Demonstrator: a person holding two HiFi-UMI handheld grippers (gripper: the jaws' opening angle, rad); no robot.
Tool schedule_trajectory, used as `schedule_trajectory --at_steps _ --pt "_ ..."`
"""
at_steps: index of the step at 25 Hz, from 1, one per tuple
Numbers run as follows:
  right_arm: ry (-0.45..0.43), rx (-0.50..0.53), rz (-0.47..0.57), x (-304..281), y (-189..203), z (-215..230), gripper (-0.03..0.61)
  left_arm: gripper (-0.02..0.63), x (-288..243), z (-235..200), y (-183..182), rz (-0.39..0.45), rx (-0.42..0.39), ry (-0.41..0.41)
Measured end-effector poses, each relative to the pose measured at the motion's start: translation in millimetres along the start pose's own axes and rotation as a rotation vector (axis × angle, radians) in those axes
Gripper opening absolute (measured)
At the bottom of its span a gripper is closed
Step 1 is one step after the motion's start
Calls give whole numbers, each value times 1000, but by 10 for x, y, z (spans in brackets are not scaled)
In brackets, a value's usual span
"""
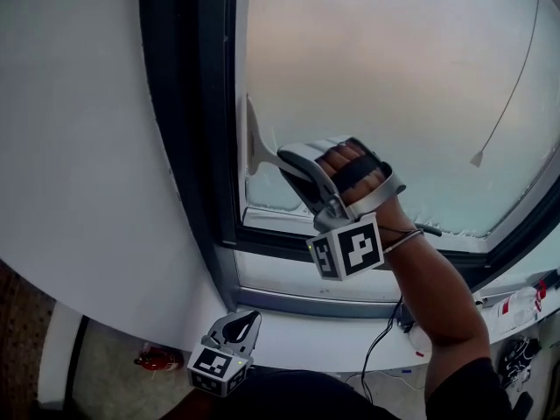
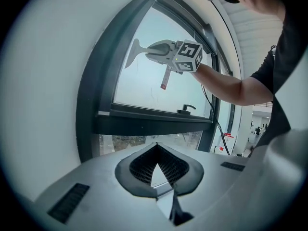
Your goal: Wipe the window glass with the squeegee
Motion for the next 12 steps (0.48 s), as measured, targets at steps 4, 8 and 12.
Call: schedule_trajectory --at_steps 4,8,12 --pt "-4 -16 -3 -74 -2 44 87 0 52 -54 44 9 18 -11" --pt "-4 -17 2 -119 -25 27 87 0 25 -67 37 17 12 -8" --pt "-1 -32 -4 -142 -11 -1 87 0 13 -89 -40 15 16 -20"
Point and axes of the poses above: the fingertips, and each gripper's own axes: x backward along the fingers, z to its right, y out of its underside, the point moved 8 cm from there along x, backward along the fingers, and after that the axes turned 13 degrees about -z, right-handed, at the moved point
